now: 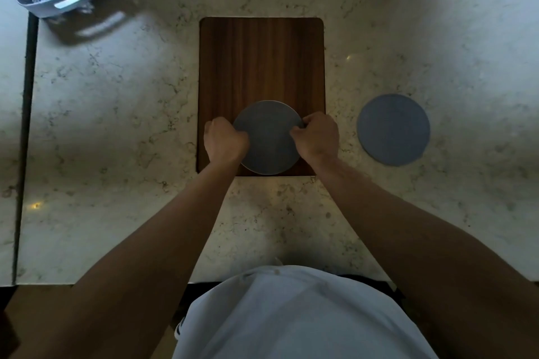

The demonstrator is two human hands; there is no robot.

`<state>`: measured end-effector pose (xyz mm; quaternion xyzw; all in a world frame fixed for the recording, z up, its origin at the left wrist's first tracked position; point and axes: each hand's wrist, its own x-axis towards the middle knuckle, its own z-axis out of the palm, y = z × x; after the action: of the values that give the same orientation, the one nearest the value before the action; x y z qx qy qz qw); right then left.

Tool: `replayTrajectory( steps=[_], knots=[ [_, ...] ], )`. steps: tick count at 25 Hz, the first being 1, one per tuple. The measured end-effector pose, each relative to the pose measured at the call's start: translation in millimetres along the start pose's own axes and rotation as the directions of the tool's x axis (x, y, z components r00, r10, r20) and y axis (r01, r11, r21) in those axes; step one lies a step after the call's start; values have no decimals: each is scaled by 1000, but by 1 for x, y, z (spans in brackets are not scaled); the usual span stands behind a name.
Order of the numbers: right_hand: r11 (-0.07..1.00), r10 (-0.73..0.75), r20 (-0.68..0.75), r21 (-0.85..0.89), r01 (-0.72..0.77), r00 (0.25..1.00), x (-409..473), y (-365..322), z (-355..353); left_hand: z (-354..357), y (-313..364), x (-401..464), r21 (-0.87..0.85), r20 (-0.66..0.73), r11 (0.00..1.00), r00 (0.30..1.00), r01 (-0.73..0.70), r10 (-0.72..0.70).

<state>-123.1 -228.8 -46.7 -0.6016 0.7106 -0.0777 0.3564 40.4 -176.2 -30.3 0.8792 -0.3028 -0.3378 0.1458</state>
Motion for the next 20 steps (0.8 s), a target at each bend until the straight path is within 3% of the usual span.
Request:
replayTrajectory(
  steps=[6, 12, 14, 18, 20],
  knots=[
    [990, 25, 33, 140, -30, 999, 1, 12, -13, -6, 5, 8, -122, 62, 989, 995, 85, -78],
    [959, 112, 45, 259, -120, 993, 18, 52, -59, 19, 54, -3, -228, 124, 972, 992, 66, -39],
    [960, 133, -2, 249, -129, 991, 23, 74, -84, 39, 78, -9, -262, 172, 965, 984, 15, 32],
    [961, 183, -249, 250, -119, 951, 30, 118, -131, 82, 123, -27, -284, 260, 957, 956, -61, 138],
    [964, 189, -280, 237, -123, 941, 33, 134, -147, 100, 138, -33, -276, 292, 957, 940, -92, 175]
  ],
)
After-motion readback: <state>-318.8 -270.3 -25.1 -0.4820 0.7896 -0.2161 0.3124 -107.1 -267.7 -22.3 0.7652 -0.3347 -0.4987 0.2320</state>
